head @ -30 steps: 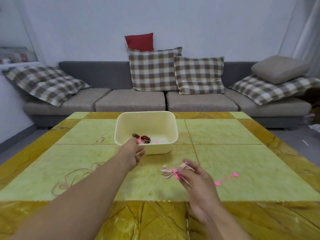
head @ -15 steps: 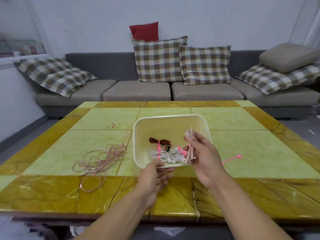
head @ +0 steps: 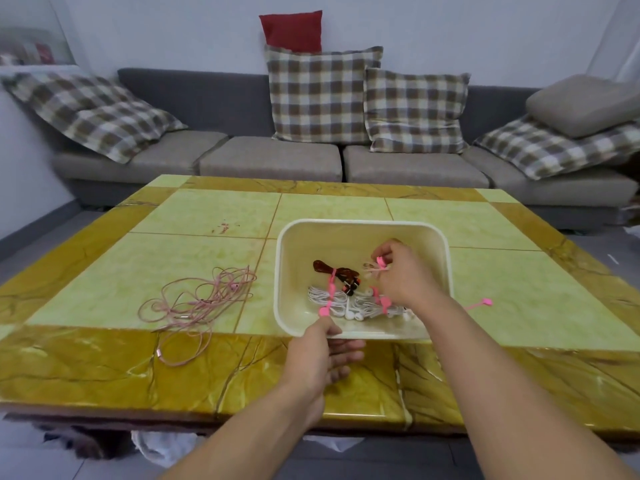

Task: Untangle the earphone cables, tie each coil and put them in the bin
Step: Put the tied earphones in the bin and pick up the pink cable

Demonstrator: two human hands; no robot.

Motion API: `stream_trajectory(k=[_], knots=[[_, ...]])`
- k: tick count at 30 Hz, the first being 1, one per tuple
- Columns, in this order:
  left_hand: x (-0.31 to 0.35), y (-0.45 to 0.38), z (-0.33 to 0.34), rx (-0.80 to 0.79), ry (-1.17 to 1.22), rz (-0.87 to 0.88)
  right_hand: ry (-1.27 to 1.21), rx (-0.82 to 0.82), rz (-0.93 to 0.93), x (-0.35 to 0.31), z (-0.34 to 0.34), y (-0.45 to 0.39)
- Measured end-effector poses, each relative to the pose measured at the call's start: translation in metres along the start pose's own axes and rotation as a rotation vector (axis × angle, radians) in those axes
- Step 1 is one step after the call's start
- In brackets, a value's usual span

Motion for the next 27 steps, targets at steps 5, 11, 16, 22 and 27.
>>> stream_trajectory(k=[5, 11, 16, 22, 27], knots=[[0.003, -0.004, 0.001, -0.027, 0.004, 0.003, 0.062, -0.073, -0.077, 0.009, 0.01, -0.009], [0.007, -0.002, 0.006, -0.017, 0.082, 0.026, 0.239, -0.015, -0.185, 0.005, 0.012, -0.011], [0.017, -0.006, 0.02, 0.026, 0.241, 0.081, 0.25, 0.102, -0.213, -0.02, -0.008, 0.004], [0.041, -0.021, 0.029, 0.096, 0.432, 0.201, 0.377, 0.122, -0.152, -0.042, -0.034, 0.046], [0.051, -0.039, 0.016, 0.077, 0.309, 0.338, 0.232, 0.165, -0.194, -0.037, -0.024, 0.044]])
Point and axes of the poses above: each hand's wrist, its own y-axis away from the middle knuckle, its own z-axis out of the palm, x = y × z, the point moved 3 cm from there along -y, towards the middle knuckle, and after that the axes turned 13 degrees about x, right-handed, at the moved point
